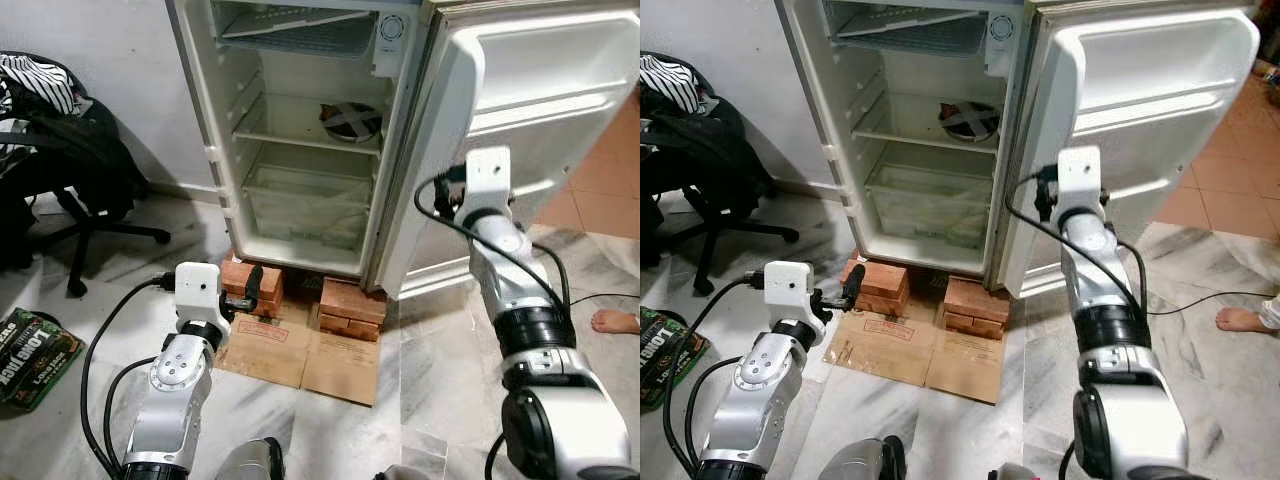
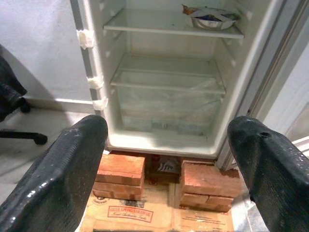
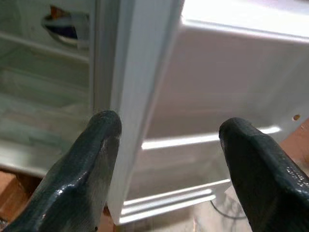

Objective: Restocking fridge

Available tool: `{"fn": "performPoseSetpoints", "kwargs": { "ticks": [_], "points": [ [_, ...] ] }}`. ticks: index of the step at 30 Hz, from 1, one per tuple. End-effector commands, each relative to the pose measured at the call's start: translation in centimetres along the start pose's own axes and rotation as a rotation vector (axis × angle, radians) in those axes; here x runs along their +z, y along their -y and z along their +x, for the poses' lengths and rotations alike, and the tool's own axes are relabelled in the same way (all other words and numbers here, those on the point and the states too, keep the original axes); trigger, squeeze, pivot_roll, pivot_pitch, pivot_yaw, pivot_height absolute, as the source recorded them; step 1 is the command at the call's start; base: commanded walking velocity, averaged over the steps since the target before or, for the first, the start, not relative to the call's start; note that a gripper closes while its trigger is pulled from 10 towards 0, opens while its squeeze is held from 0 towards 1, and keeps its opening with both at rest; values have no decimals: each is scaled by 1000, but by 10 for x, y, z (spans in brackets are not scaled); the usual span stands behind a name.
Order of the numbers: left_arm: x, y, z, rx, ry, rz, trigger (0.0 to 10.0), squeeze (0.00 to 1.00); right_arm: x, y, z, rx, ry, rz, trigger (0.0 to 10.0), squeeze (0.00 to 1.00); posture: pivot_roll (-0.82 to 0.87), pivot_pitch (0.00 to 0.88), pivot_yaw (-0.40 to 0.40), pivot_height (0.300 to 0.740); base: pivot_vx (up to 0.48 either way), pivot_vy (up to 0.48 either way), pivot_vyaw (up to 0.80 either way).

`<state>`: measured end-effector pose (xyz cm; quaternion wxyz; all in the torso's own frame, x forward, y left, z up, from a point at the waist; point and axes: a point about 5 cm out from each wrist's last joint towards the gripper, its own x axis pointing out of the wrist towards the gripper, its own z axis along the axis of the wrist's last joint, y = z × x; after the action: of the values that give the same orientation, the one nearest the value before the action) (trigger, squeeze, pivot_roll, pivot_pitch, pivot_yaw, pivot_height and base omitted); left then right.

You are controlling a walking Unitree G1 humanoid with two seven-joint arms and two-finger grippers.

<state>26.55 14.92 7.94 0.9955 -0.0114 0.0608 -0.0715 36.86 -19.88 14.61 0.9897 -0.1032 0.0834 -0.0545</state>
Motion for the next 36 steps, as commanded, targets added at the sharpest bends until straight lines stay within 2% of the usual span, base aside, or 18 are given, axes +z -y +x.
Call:
{"fn": "performPoseSetpoints", "kwargs": {
  "ticks": [1,6,10,16,20,27,30,36],
  "points": [
    [-2,-2,-3,10,-14,-2,10000,0,-5,5,-4,-6,1,-18,10000,0,17,65,15,740,0,0,0],
    [-2,-4,-4,15,-17,-14,10000,0,-40,9,-26,-11,-32,-26,10000,0,13,65,16,740,0,0,0],
    [-8,-4,-6,27,-47,-28,10000,0,-56,9,-42,-30,-23,-36,10000,0,0,62,24,740,0,0,0],
    [-8,4,-4,-1,-55,-27,10000,0,-61,8,-48,-60,-15,-25,10000,0,-4,64,36,740,0,0,0],
    [-4,3,-2,-8,-41,-13,10000,0,-62,13,-48,-83,-10,-53,10000,0,-5,66,42,740,0,0,0],
    [-1,-5,-4,-18,-30,-5,10000,0,-92,37,-55,-177,-162,52,10000,0,4,77,43,740,0,0,0],
    [0,-5,-4,-18,-30,-6,10000,0,-94,37,-56,-171,-161,34,10000,0,6,82,45,740,169,0,0],
    [0,-6,-4,-12,-31,-12,10000,0,-91,31,-56,-133,-144,61,10000,0,7,89,45,740,87,0,0]
  ]
}}
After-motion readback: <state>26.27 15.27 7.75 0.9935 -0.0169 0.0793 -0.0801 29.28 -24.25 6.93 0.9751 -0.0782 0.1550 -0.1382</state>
